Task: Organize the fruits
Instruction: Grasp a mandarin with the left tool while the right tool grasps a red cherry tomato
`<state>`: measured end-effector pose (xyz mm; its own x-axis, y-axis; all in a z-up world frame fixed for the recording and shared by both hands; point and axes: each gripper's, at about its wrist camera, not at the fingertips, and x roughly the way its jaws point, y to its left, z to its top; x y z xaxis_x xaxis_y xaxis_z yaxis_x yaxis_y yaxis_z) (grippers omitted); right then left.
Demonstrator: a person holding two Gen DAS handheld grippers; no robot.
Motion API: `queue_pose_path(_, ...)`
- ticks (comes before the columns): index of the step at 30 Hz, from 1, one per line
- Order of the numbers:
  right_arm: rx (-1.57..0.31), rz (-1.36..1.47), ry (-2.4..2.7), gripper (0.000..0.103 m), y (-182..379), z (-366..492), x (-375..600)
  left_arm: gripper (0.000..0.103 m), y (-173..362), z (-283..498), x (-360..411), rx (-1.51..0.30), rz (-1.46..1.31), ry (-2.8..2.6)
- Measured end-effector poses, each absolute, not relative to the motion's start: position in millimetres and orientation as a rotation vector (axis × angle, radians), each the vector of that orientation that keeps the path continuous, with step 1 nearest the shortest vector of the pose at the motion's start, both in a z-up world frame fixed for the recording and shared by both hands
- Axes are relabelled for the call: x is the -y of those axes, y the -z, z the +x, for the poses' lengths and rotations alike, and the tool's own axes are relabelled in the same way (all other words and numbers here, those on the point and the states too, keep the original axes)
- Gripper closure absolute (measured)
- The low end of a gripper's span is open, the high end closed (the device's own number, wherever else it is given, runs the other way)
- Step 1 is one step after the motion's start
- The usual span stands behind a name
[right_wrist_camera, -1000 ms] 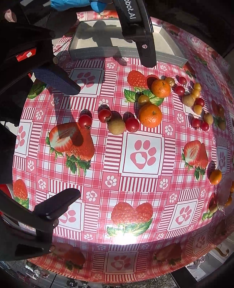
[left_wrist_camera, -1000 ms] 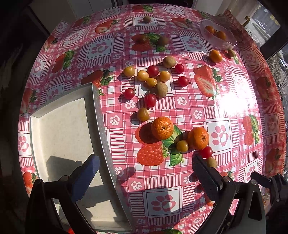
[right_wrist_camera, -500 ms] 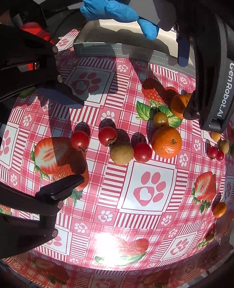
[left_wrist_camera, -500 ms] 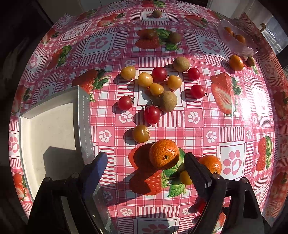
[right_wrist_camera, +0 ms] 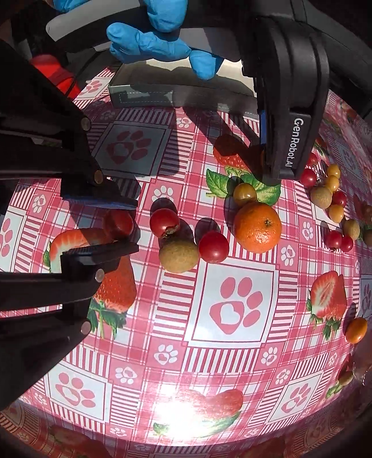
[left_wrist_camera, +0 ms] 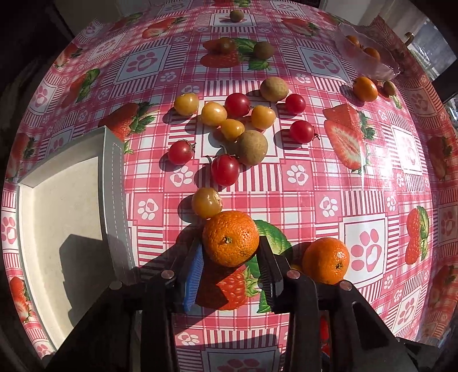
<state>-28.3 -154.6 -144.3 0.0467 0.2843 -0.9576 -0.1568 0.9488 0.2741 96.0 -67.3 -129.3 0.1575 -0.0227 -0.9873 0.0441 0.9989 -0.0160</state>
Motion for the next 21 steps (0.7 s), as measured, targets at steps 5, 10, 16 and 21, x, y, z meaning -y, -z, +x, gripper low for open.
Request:
queue_pose_path(5,-1.491,0.194,-0.346,0.078,140.1,-32.9,172.9,0.064,111.7,79.1,59.3,-1.386,0.006,0.034)
queue_pose_path(10,-1.496,0.162,-0.380,0.078,132.5,-29.2,172.7,0.064,83.6,53.1,49.1,-1.355,-0.037,-0.013)
queue_pose_path(16,-1.504,0.076,-0.470,0.078,105.3,-26.3,176.2,0.064,54.5,27.5,10.6,-1.344,-0.117,-0.134)
queue_pose_path(21,-1.480,0.001,-0.536,0.078,90.5,-8.6,137.4,0.064,40.0,12.7,-38.5,-1.311,-0.168,-0.199)
